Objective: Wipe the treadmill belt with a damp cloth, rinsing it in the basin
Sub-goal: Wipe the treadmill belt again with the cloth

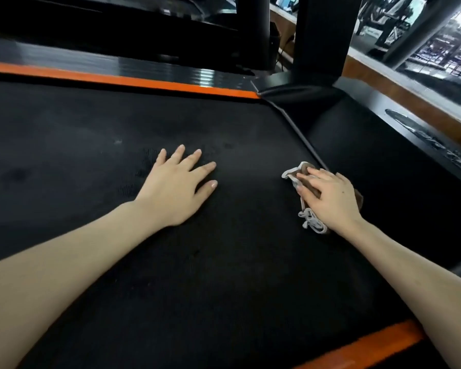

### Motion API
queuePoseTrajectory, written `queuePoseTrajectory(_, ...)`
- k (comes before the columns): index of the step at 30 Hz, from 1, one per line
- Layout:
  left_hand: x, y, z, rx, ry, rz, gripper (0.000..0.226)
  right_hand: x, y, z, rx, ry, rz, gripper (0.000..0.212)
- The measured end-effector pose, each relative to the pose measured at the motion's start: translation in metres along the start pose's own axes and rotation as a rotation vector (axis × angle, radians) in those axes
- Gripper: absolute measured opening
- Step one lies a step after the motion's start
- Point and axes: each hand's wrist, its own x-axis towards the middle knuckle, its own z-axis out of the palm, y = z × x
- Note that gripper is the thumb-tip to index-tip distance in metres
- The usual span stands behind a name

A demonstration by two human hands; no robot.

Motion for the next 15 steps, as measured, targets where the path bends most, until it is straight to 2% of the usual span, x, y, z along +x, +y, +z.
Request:
queuePoseTrajectory(10,0.108,-0.039,0.014,0.02,-0.105,-0.043,0.061,0.099,-0.014,0.036,-0.004,0.059,0.03,0.03)
queuePoseTrajectory(15,0.115,-0.047,0.03,-0.011,-0.061,-0.028,0.061,0.151,-0.017,0.053,0.038,0.093,-0.026,0.031)
